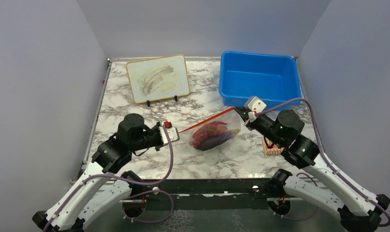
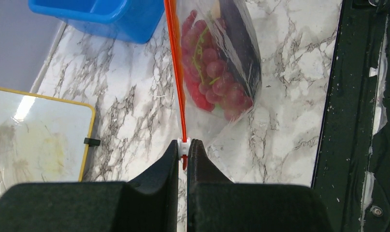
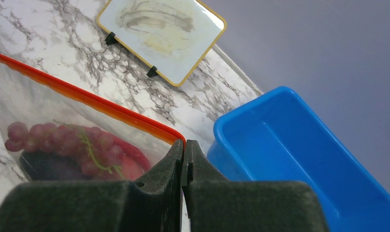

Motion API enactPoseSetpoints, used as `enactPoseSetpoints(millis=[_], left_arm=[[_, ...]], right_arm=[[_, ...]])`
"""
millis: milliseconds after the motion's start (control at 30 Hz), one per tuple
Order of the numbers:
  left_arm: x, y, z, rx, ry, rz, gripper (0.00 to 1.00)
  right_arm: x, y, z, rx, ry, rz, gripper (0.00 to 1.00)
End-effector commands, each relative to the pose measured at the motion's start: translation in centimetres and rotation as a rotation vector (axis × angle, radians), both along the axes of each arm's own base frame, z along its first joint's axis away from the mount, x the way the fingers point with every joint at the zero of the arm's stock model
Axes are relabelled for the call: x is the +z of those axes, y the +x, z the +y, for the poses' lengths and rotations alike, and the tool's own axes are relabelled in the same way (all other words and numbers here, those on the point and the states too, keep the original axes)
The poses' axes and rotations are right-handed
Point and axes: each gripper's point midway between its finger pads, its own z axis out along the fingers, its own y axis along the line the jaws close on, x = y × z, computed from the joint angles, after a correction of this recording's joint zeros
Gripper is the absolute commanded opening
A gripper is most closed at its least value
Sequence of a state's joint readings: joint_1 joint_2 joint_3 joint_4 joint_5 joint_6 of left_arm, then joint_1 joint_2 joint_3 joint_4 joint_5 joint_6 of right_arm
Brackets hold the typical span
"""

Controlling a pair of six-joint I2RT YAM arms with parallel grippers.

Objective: Place the food in the zip-top bag and seal the zipper
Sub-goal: Zip the zipper food storage bag at the center of the board, then place the zipper food storage bag at the center of the board.

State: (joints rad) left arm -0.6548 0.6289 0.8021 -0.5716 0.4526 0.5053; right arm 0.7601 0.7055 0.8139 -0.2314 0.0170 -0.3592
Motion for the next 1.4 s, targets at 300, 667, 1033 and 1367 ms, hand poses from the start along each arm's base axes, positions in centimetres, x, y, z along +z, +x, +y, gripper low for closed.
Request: enactPoseSetpoints(millis=[300,667,1033,1367], left_arm=[[0.3,-0.1,1.9,0.061,0.05,-0.03,0.0],[5.3,-2.3,1.4,0.017,-0.097,-0.031,0.0],[6.6,-4.7,1.5,0.038,-0.216,0.116,0.0],[0.6,2.1,0.9,0.379,-0.143,0.324,0.0]], right_arm=[[2.9,0.8,-2.9,-0.148,0.056,-0.07,0.01],[1.3,-5.5,-0.3,0.158,0.058,0.178,0.01],[2.1,-12.1,1.7,0.438,0.211,0.367,0.01],[-8.6,-1.7,4.1,0.107,0.091,0.413,0.01]])
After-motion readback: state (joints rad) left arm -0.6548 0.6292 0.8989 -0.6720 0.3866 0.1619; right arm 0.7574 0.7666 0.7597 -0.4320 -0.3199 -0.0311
